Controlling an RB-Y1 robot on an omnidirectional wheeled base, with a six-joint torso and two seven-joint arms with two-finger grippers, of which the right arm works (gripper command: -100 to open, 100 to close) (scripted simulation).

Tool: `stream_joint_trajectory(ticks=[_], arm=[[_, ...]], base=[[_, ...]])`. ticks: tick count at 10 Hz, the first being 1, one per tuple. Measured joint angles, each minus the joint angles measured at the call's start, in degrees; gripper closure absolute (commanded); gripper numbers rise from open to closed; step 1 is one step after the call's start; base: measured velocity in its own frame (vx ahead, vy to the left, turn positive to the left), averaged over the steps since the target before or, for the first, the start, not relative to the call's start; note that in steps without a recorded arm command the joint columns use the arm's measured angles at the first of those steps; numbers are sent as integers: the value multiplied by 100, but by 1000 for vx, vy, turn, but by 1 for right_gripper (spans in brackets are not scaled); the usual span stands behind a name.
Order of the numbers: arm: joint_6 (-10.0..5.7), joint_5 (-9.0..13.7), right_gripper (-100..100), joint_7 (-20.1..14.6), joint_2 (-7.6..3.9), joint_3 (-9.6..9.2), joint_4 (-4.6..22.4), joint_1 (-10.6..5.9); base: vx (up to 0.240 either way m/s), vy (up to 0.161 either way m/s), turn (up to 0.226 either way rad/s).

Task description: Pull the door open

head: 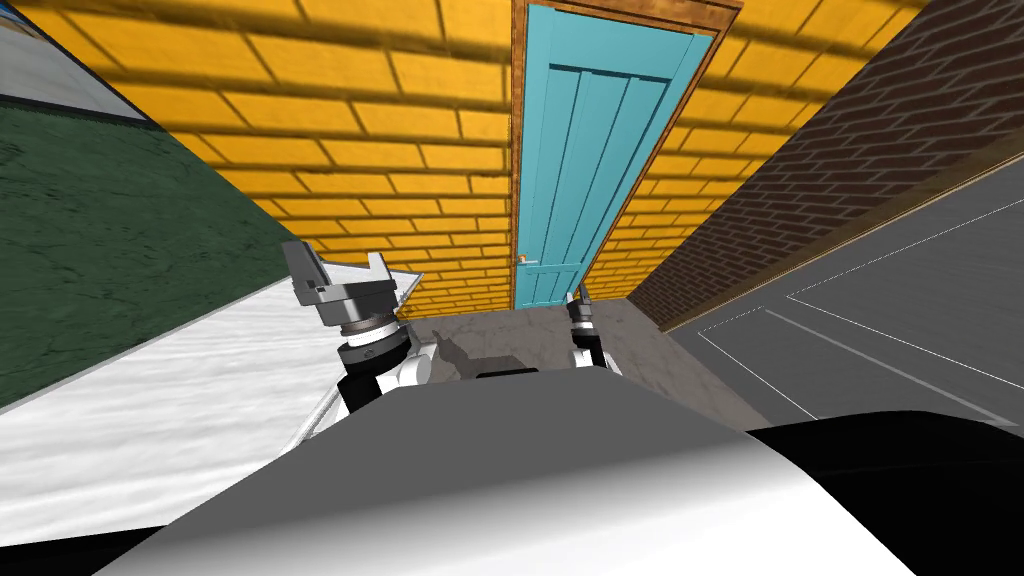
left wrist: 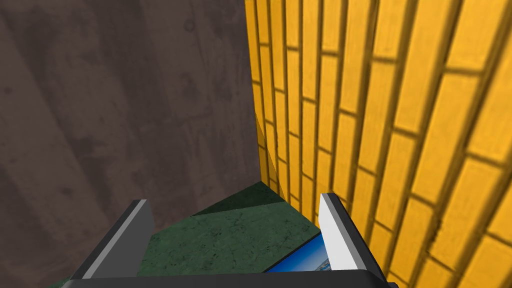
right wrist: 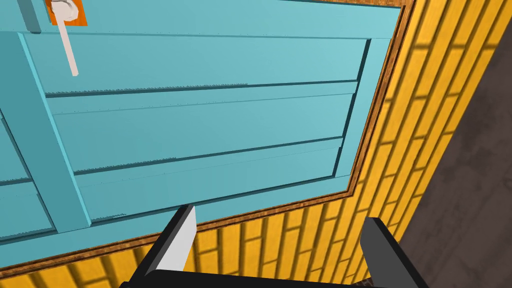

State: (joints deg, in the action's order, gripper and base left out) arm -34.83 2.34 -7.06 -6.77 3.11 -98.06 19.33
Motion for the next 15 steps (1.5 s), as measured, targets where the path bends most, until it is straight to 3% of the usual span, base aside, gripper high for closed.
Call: stream_joint_trajectory(ticks=[2,6,9,15], arm=[[-78,75,-100,13,-58,79,395,-153],[-133,187,-100,49,-131,185,909,-352],[-276,280,-100,95,-172,271,1496,-548],[-468,443,-100,180,-243,424,2426,-874]], base=[[94,0,143],[74,-7,107],[106,-17,139],[80,-12,114]])
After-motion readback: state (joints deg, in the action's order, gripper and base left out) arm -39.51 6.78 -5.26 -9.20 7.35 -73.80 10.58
